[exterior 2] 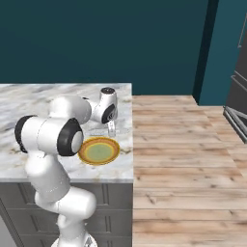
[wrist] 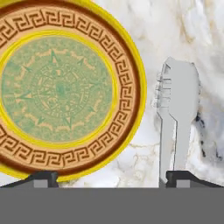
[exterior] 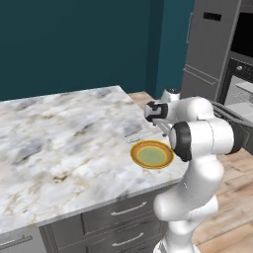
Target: Pick up the tongs from the counter and place them near the plate next to the oven.
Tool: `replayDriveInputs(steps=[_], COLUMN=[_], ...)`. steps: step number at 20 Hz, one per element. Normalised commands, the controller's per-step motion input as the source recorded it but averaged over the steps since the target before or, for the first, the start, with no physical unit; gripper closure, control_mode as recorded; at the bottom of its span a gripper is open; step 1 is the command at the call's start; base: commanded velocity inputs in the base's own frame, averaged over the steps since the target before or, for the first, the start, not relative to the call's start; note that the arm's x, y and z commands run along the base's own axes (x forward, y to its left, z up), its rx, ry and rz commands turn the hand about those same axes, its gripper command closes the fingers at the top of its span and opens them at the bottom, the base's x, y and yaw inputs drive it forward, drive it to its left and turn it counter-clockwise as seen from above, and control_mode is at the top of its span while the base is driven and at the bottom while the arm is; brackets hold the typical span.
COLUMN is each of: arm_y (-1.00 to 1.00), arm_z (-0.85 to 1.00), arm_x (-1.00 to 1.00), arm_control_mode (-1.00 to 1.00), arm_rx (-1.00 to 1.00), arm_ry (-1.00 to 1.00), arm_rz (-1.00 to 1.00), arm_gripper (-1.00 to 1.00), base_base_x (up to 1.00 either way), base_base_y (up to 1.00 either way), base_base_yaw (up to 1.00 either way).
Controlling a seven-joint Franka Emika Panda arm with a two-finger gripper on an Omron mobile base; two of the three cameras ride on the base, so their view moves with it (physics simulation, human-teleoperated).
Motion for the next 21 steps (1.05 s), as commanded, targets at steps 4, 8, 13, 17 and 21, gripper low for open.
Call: replayDriveInputs(steps=[4,8,13,17,21], arm_y=[-0.01,-0.14,-0.40,-0.56,-0.57], arm_z=[0.65,0.65,0.67,0.66,0.66], arm_x=[-1.00,-1.00,-0.96,-0.80,-0.72], arm_control_mode=[-1.00,-1.00,-1.00,-1.00,-1.00], arm_rx=[0.00,0.00,0.01,0.03,0.04], arm_ry=[-0.29,-0.24,-0.20,-0.17,-0.14], arm_rz=[0.00,0.00,0.00,0.00,0.00], arm_gripper=[-1.00,-1.00,-1.00,-1.00,-1.00], base_base_x=[0.00,0.00,0.00,0.00,0.00], base_base_y=[0.00,0.00,0.00,0.00,0.00], base_base_yaw=[0.00,0.00,0.00,0.00,0.00])
